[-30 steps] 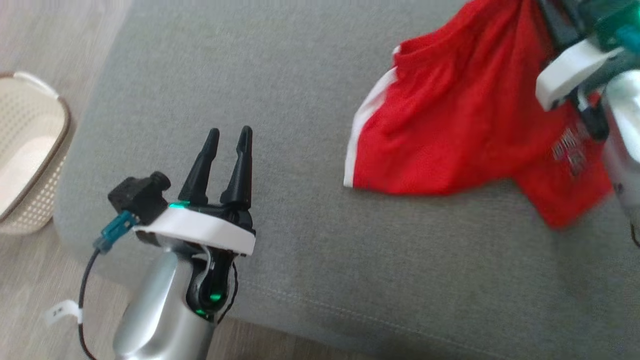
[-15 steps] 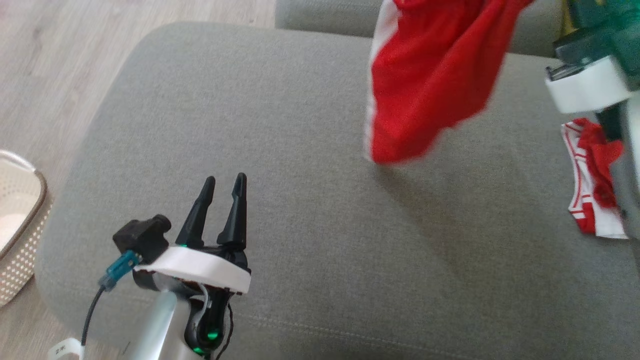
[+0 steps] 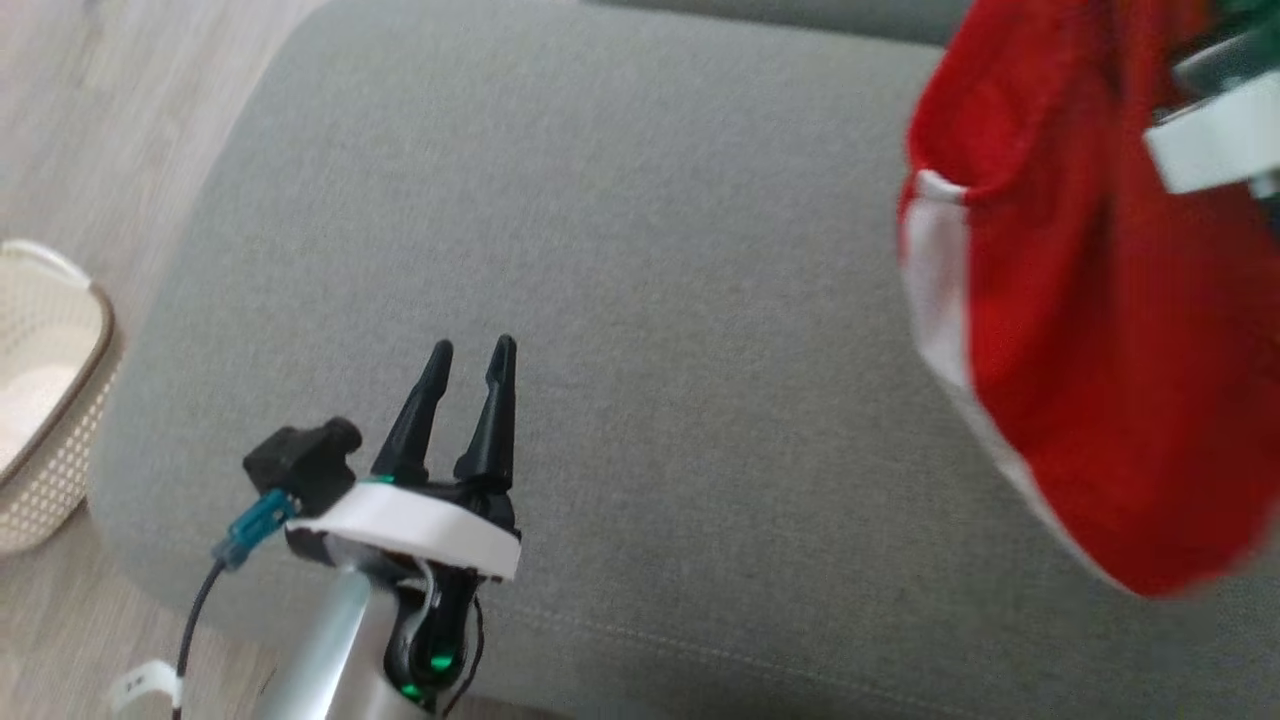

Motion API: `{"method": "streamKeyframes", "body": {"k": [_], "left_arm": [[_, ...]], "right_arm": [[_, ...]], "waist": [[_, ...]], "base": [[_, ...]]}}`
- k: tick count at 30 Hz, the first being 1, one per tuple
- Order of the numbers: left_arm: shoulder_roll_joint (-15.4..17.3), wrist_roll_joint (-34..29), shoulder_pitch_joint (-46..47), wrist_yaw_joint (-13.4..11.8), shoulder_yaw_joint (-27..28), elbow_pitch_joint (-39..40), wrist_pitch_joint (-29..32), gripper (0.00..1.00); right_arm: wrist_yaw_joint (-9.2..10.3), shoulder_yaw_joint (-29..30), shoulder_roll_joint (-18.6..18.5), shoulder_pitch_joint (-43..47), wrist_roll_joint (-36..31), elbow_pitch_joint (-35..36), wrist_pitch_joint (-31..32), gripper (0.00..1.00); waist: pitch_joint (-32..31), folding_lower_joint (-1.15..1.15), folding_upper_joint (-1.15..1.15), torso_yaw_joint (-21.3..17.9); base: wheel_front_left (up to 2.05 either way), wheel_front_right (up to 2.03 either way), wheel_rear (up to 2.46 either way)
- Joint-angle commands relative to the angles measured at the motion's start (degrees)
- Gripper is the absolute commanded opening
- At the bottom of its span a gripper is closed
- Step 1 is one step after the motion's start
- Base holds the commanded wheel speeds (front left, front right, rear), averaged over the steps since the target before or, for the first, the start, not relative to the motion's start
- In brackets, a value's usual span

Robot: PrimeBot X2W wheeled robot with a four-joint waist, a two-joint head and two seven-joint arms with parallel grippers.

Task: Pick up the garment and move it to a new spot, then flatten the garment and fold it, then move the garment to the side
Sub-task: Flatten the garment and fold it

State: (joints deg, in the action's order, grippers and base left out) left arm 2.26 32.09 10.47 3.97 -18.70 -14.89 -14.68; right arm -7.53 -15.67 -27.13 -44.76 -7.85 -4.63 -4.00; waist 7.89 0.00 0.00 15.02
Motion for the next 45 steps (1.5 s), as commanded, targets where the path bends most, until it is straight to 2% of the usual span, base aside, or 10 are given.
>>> {"method": "streamKeyframes", "body": {"k": [1, 4, 9, 17, 18, 19, 26, 35, 40, 45], "left_arm": [[0.62, 0.81, 4.06, 0.21, 1.05, 2.35, -0.31, 1.0], [0.62, 1.72, 5.86, 0.36, 0.0, 2.58, -0.31, 1.0], [0.62, 3.52, 8.7, 0.61, -1.84, 2.82, -0.32, 1.0], [0.62, 5.6, 11.01, 0.31, -3.71, 3.22, -0.32, 1.0], [0.62, 5.71, 11.1, 0.22, -3.77, 3.2, -0.32, 1.0], [0.62, 5.8, 11.13, 0.13, -3.78, 3.19, -0.32, 1.0], [0.62, 5.11, 10.67, -0.13, -2.33, 2.61, -0.32, 1.0], [0.62, 1.77, 9.79, 0.29, 1.18, 1.87, -0.32, 1.0], [0.62, 0.42, 8.15, 0.55, 3.37, 1.53, -0.32, 1.0], [0.62, -0.59, 6.46, 0.69, 4.78, 1.41, -0.32, 1.0]], "right_arm": [[0.04, -4.07, -1.37, -3.49, 1.6, -2.86, 0.64, 0.0], [0.04, -10.79, -2.3, -7.41, 3.36, -11.39, 0.32, 0.0], [0.04, -18.0, -1.19, -14.56, 0.72, -29.69, -1.71, 0.0], [0.04, -18.4, 2.49, -23.96, -1.69, -47.3, -5.82, 0.03], [0.04, -18.03, 3.09, -24.77, -1.96, -49.14, -6.15, 0.79], [0.04, -17.54, 3.63, -25.52, -2.23, -50.9, -6.28, 1.0], [0.04, -14.8, 7.19, -26.96, -3.04, -59.8, -7.24, 1.0], [0.04, -7.25, 10.6, -24.04, -0.03, -62.7, -9.98, 1.0], [0.04, -3.86, 12.7, -19.18, 2.81, -58.97, -10.9, 1.0], [0.04, -0.16, 14.26, -10.1, 7.3, -48.17, -10.97, 1.0]], "waist": [[4.28, 0.0, 0.0, 2.84], [7.89, 0.0, 0.0, 4.89], [12.9, 0.0, 0.0, 8.43], [16.5, 0.0, 0.0, 12.32], [16.61, 0.0, 0.0, 12.52], [16.67, 0.0, 0.0, 12.63], [14.72, 0.0, 0.0, 10.01], [8.38, 0.0, 0.0, 1.15], [4.43, 0.0, 0.0, -4.24], [1.39, 0.0, 0.0, -8.77]], "base": [[0.0, 0.0, 0.0], [0.0, 0.0, 0.0], [0.0, 0.0, 0.0], [0.0, 0.0, 0.0], [0.0, 0.0, 0.0], [0.0, 0.0, 0.0], [0.0, 0.0, 0.0], [0.0, 0.0, 0.0], [0.0, 0.0, 0.0], [0.0, 0.0, 0.0]]}}
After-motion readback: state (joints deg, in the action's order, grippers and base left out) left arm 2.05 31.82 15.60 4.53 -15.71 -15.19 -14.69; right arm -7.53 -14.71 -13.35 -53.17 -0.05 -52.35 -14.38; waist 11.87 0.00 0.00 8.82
